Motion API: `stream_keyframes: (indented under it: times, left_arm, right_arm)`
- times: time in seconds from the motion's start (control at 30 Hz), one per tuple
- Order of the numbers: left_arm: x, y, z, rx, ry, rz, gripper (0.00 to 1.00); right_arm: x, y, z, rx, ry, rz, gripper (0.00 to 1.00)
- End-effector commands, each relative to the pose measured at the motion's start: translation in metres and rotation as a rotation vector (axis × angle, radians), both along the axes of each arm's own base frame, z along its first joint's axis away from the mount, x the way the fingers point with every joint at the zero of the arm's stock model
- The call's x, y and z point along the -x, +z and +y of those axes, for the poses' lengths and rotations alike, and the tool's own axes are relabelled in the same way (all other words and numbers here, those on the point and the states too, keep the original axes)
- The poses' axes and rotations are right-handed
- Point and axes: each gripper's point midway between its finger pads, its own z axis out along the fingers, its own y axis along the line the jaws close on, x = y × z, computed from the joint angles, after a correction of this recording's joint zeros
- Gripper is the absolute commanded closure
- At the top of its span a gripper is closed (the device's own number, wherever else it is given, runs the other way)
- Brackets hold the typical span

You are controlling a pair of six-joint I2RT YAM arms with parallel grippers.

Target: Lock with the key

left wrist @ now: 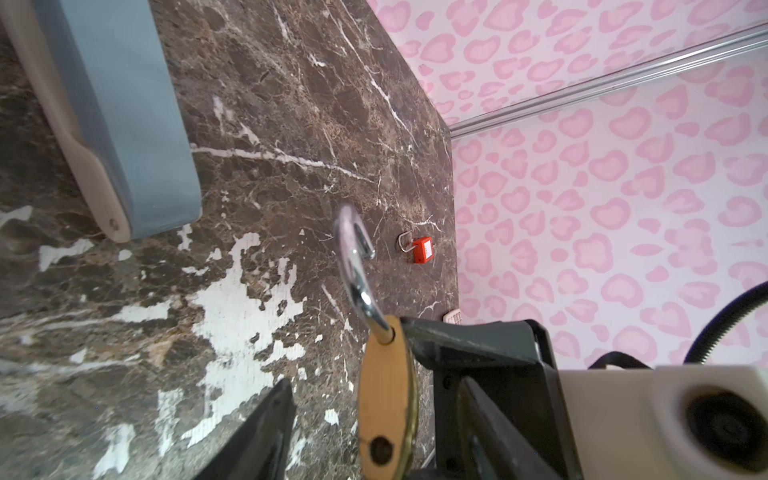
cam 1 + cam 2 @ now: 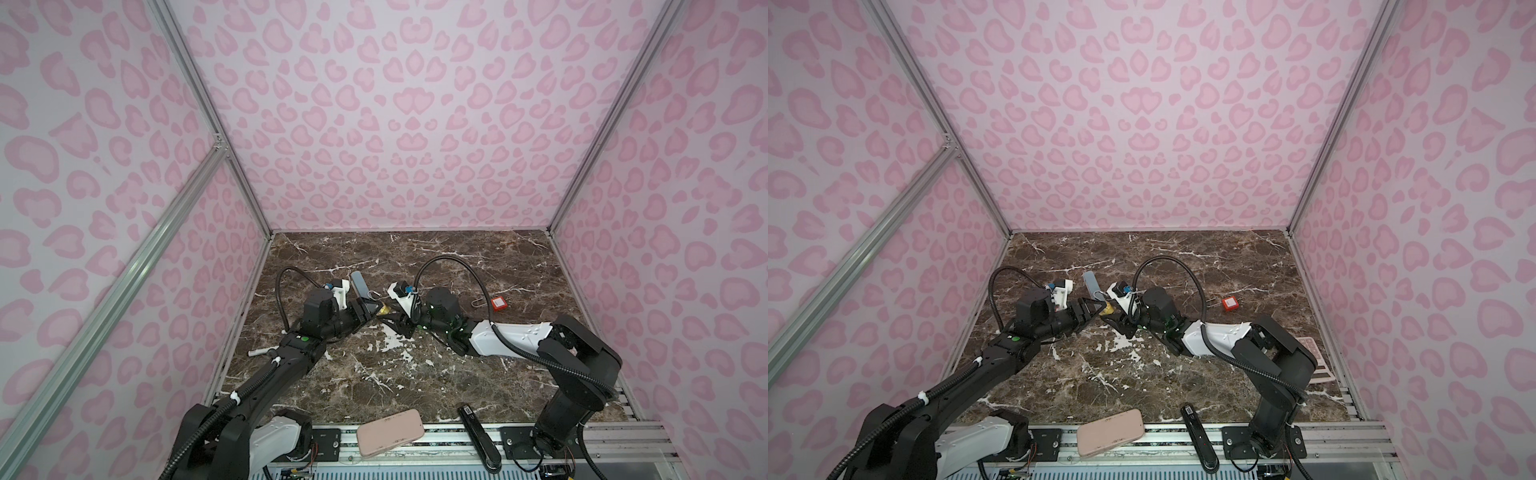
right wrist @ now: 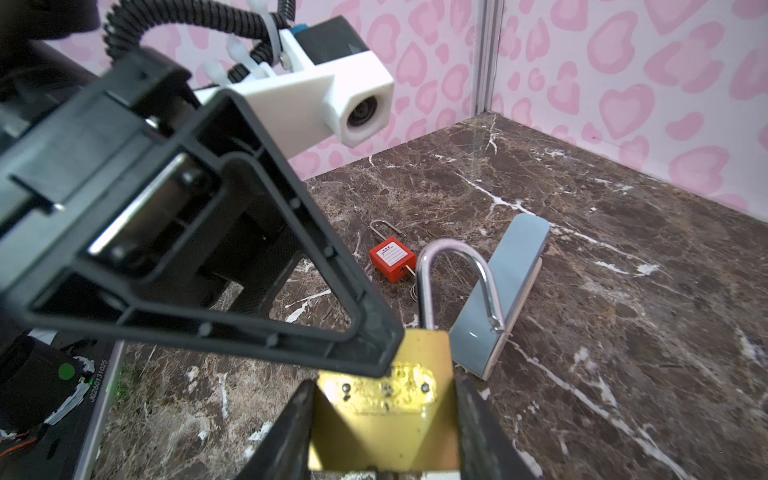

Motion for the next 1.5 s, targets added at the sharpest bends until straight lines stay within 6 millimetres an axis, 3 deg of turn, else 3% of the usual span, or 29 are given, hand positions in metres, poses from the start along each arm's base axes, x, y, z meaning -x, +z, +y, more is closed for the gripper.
stream_keyframes:
  times: [0.0,0.3,0.47,0.57,0.63,0.73,0.8,0.93,1.13,1.27,1.47]
  left_arm:
    - [-0.012,0.024,-0.006,0.06,0.002,-0.073,0.43]
    - [-0.016,0.029,-0.018,0.073,-0.032,-0.072,0.7]
    - [-0.016,0.031,-0.019,0.075,-0.034,-0.079,0.74]
    - [-0.016,0.035,-0.019,0.078,-0.033,-0.085,0.84]
    - [-0.017,0.037,-0.018,0.08,-0.028,-0.088,0.95]
    - [-0.019,0.046,-0.018,0.086,-0.018,-0.109,0.96]
    - [-0.022,0.058,-0.017,0.092,-0.01,-0.141,0.96]
    - [-0.03,0.093,-0.016,0.118,0.011,-0.25,0.96]
    - [-0.045,0.165,-0.019,0.222,0.03,-0.462,0.96]
    - [-0.051,0.205,-0.019,0.291,0.042,-0.576,0.96]
    - [-0.055,0.249,-0.024,0.402,0.05,-0.684,0.96]
  right_arm:
    - [-0.001,0.022,0.006,-0.067,0.018,-0.043,0.66]
    - [-0.001,0.03,0.006,-0.093,0.014,-0.044,0.67]
    - [-0.002,0.037,0.008,-0.112,0.014,-0.057,0.67]
    - [-0.002,0.04,0.008,-0.124,0.014,-0.07,0.65]
    - [-0.003,0.043,0.007,-0.126,0.009,-0.071,0.56]
    - [-0.003,0.053,0.002,-0.147,-0.01,-0.083,0.32]
    - [-0.005,0.065,-0.007,-0.18,-0.037,-0.081,0.24]
    - [-0.02,0.098,-0.039,-0.332,-0.135,0.048,0.21]
    - [-0.061,0.132,-0.083,-0.538,-0.294,0.492,0.2]
    - [-0.058,0.171,-0.08,-0.653,-0.178,0.543,0.23]
    - [-0.055,0.195,-0.085,-0.728,-0.18,0.502,0.23]
